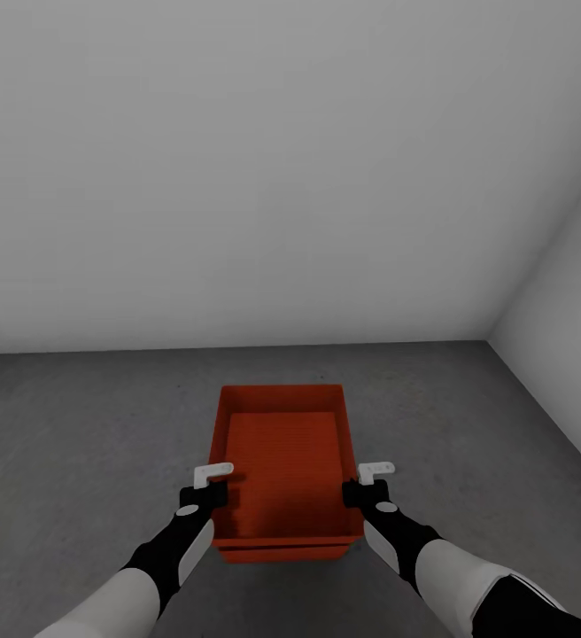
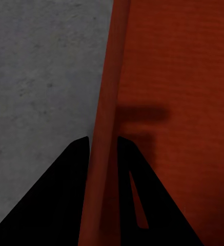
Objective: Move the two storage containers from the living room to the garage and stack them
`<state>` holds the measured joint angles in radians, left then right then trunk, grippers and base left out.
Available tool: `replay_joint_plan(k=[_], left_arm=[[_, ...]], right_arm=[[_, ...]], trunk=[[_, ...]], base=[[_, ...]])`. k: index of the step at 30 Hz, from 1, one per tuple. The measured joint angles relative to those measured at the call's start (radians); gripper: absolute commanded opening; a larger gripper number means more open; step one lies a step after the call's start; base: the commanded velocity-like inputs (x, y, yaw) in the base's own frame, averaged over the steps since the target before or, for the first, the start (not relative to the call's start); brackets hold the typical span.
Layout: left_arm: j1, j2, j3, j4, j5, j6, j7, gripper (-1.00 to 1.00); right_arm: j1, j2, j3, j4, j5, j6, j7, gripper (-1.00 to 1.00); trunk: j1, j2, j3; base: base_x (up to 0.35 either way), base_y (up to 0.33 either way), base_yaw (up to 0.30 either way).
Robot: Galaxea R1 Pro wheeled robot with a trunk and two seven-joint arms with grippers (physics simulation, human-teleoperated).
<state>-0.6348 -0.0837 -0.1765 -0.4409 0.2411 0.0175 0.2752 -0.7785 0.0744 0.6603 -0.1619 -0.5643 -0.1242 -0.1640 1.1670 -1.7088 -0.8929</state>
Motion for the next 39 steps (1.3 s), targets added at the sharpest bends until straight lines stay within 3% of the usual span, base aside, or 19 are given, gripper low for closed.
replay_joint_plan(k=[29, 39], left_arm=[[0.0, 0.001, 0.001, 0.0, -0.001, 0.002, -0.002, -1.0], [0.0, 0.001, 0.001, 0.0, -0.001, 0.002, -0.003, -1.0]], right_arm=[[0.0, 0.0, 0.0, 0.0, 0.0, 0.002, 0.0, -1.0], [0.0, 0.0, -0.001, 0.0, 0.0, 0.002, 0.0, -1.0]], trunk=[[0.0, 0.0, 0.0], [0.0, 0.0, -0.013]], base=[[0.0, 0.0, 0.0], [0.0, 0.0, 0.0]])
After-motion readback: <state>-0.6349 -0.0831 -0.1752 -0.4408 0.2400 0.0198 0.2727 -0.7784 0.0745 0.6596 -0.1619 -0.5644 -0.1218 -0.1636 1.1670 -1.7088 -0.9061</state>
